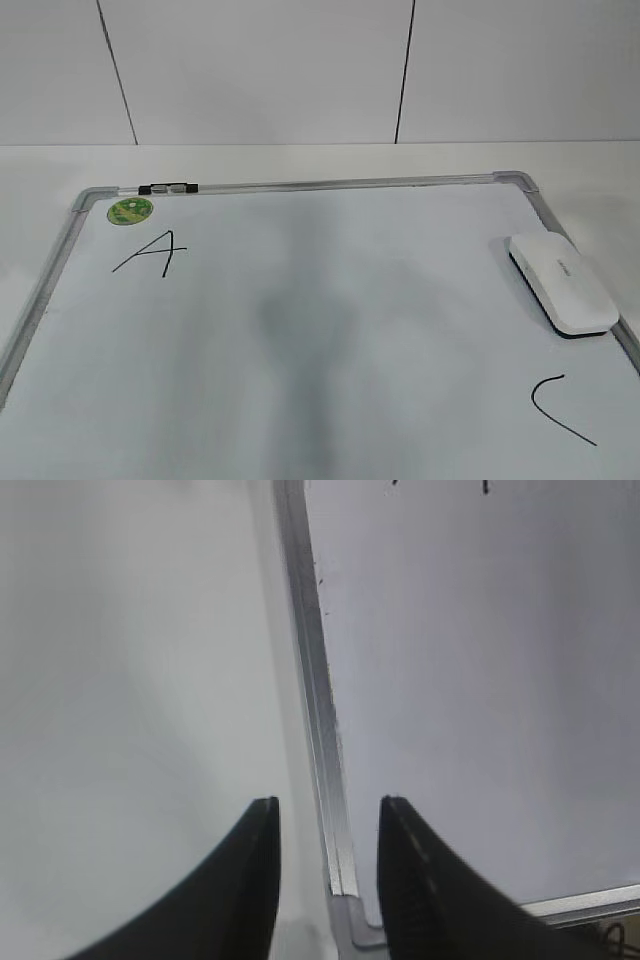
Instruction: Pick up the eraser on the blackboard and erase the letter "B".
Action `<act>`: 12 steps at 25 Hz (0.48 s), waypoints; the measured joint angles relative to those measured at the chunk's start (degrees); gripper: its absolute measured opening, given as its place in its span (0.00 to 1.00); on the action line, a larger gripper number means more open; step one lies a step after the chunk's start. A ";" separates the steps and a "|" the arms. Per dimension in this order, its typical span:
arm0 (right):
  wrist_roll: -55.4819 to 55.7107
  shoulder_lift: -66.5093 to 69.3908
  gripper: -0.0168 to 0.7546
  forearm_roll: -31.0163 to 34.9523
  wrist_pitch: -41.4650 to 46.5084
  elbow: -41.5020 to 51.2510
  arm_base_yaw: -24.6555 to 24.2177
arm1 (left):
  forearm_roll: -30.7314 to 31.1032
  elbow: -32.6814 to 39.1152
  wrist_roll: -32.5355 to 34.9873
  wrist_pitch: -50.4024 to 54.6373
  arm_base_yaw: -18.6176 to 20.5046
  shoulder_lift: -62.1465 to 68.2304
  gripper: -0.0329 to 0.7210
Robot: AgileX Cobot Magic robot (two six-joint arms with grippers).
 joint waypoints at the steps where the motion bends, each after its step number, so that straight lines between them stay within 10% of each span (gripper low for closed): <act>1: 0.00 -3.27 0.78 0.00 0.07 1.23 0.00 | 0.00 0.95 0.00 0.13 0.00 -2.69 0.37; 12: 0.00 -29.53 0.78 -2.56 0.77 10.22 0.00 | 1.59 11.95 0.00 1.90 0.00 -35.96 0.36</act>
